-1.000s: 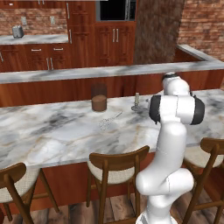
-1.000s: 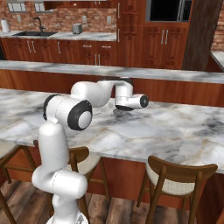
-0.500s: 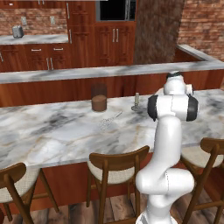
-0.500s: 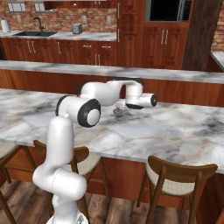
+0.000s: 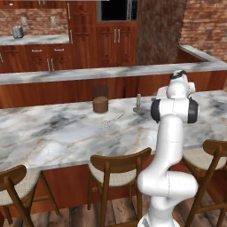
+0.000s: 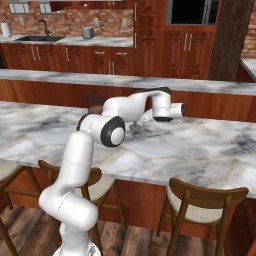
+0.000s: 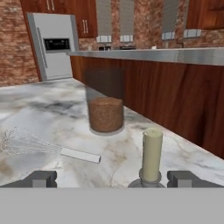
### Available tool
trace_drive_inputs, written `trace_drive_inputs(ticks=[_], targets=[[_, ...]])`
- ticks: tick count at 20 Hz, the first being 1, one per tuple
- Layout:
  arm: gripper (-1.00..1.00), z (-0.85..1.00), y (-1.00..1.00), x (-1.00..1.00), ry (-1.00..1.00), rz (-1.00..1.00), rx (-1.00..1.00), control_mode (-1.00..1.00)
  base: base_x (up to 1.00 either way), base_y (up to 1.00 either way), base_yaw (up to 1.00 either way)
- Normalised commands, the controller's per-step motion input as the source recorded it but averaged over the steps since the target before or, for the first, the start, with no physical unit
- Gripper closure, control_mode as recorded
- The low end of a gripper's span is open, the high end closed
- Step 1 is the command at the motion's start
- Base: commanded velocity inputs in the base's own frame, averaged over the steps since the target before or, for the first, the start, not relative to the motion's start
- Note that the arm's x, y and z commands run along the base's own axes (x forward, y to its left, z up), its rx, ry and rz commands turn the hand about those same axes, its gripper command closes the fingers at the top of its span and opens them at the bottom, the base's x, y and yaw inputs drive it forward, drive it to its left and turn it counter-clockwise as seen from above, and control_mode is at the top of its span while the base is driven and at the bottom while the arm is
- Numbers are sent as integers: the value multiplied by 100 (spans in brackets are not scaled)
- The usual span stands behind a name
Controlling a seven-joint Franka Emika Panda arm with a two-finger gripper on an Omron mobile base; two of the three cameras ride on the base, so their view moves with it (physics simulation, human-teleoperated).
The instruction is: Pick the candle and jar from the dining table and place them in the open cabinet. Close the cabinet after placing the objects.
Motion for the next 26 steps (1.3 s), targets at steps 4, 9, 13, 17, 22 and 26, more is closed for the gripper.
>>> trace_drive_inputs(ticks=[4, 9, 13, 17, 22, 26], targets=[[-100, -17, 0, 20, 0, 5, 0, -100, 0, 0, 0], [-100, -37, 3, 7, 0, 2, 0, -100, 0, 0, 0], [-100, -34, 11, 2, 0, 2, 0, -100, 0, 0, 0], [-100, -12, 22, 11, 0, 0, 0, -100, 0, 0, 0], [-100, -10, 29, 36, 0, 0, 0, -100, 0, 0, 0], [-100, -8, 15, 41, 1, 0, 0, -100, 0, 0, 0]])
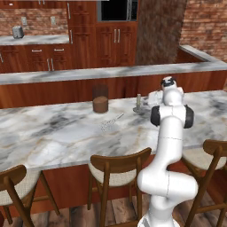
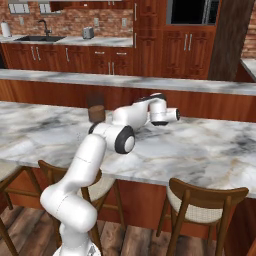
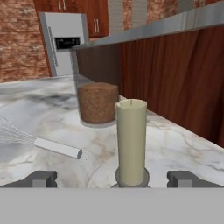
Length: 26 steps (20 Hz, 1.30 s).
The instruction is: Pick the candle and jar from the dining table and place them in the open cabinet. Close the cabinet after placing the objects.
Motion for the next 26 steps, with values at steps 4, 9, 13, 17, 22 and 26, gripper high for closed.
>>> trace_drive_inputs(ticks=[4, 9, 13, 17, 22, 26], targets=[[-100, -15, 0, 34, 4, 0, 0, -100, 0, 0, 0], [-100, -17, 0, 26, 5, 0, 0, -100, 0, 0, 0], [-100, -2, 0, 10, 1, 0, 0, -100, 0, 0, 0], [-100, 0, 0, 0, 0, 0, 0, -100, 0, 0, 0], [-100, -3, 1, 0, 0, 0, 0, -100, 0, 0, 0], [-100, -15, 16, 0, 0, 0, 0, -100, 0, 0, 0]])
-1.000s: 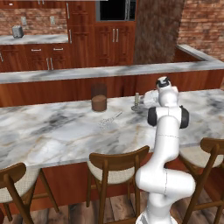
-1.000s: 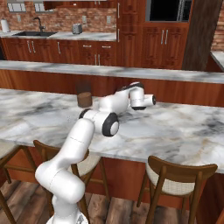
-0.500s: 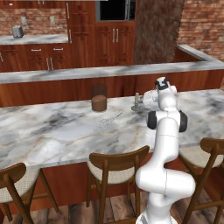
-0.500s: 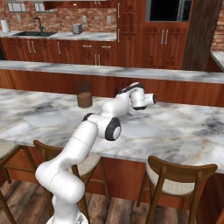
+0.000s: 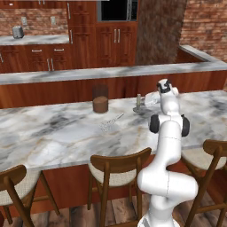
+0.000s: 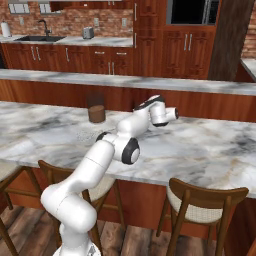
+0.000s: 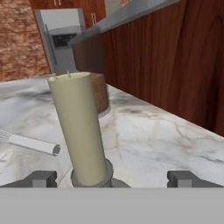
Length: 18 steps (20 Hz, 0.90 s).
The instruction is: Pick the candle and jar from the dining table and place them in the open cabinet. Close the cabinet after placing the objects.
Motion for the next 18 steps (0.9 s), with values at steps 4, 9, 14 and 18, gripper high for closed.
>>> trace_drive_inputs(ticks=[4, 9, 14, 18], targets=[[-100, -11, 23, 0, 0, 0, 0, -100, 0, 0, 0], [-100, 0, 21, 0, 0, 0, 0, -100, 0, 0, 0], [-100, 0, 17, 0, 0, 0, 0, -100, 0, 0, 0], [-100, -1, 11, 0, 0, 0, 0, -100, 0, 0, 0]])
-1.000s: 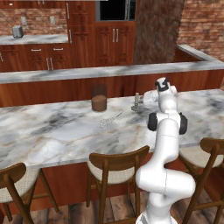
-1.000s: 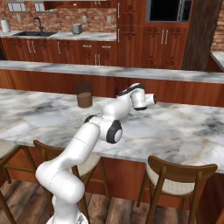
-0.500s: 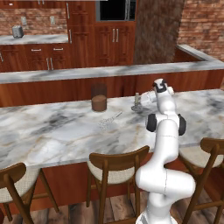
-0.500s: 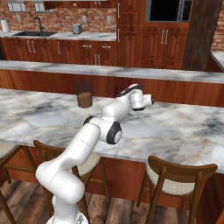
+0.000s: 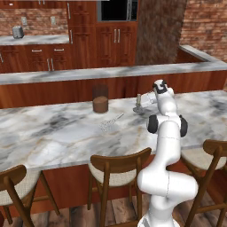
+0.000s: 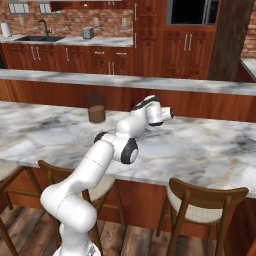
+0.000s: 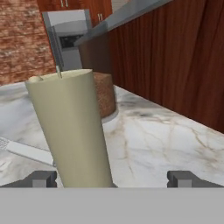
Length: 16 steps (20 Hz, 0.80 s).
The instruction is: Pick the candle and jar from the dining table and place them in the open cabinet. Close the cabinet after placing the objects.
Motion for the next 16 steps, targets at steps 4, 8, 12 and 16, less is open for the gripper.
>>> trace_drive_inputs(ticks=[4, 8, 12, 16], targets=[[-100, 0, 0, 0, 0, 0, 0, -100, 0, 0, 0], [100, 0, 0, 0, 0, 0, 0, -100, 0, 0, 0], [100, 0, 0, 0, 0, 0, 0, -100, 0, 0, 0], [100, 0, 0, -13, 0, 0, 0, -100, 0, 0, 0]])
